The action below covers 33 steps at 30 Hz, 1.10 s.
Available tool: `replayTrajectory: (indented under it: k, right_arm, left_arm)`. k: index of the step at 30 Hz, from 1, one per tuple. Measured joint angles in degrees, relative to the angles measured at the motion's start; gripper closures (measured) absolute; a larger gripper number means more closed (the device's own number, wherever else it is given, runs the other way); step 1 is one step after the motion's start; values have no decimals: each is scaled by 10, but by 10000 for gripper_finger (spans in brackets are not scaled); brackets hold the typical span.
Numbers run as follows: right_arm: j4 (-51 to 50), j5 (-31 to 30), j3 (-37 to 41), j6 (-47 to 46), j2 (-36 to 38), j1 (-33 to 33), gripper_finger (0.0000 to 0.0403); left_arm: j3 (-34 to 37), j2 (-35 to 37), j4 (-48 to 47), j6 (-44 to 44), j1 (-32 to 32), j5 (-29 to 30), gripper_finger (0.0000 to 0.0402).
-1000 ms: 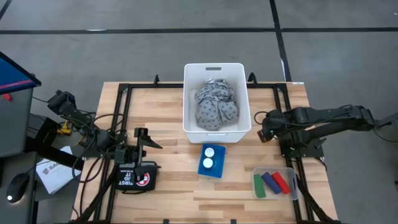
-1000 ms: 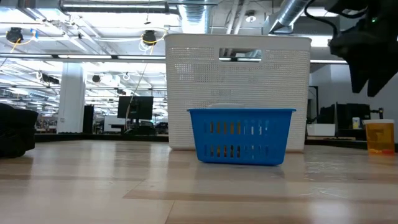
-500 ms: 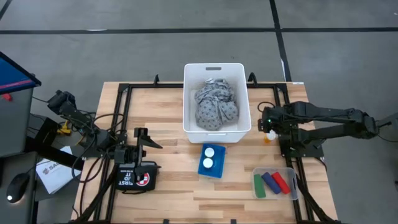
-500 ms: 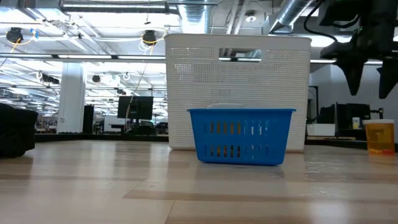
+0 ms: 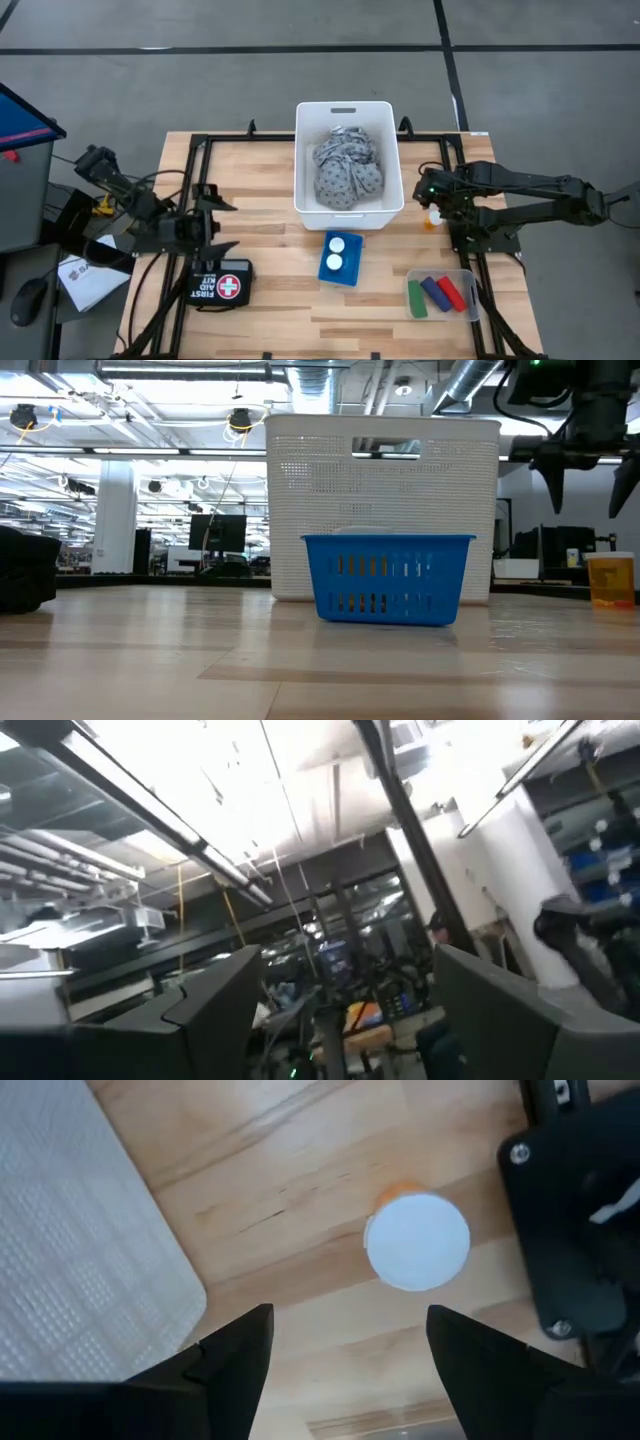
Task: Pick & place medical supplies in basket/bin
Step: Put the yellow pill bottle into the blue bin
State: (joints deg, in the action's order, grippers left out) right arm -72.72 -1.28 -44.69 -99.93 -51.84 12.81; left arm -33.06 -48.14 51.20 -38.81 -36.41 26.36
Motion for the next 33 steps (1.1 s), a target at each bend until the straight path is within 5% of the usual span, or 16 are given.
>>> replayTrajectory:
  k: [15, 33]
  right_arm:
    - [-56, 0, 0, -78, -17, 22, 143]
    - [77, 111, 39, -167, -37, 58, 144]
  left_arm:
    - [21, 30, -22, -24, 113, 2, 116]
    - [21, 27, -26, -13, 195, 2, 116]
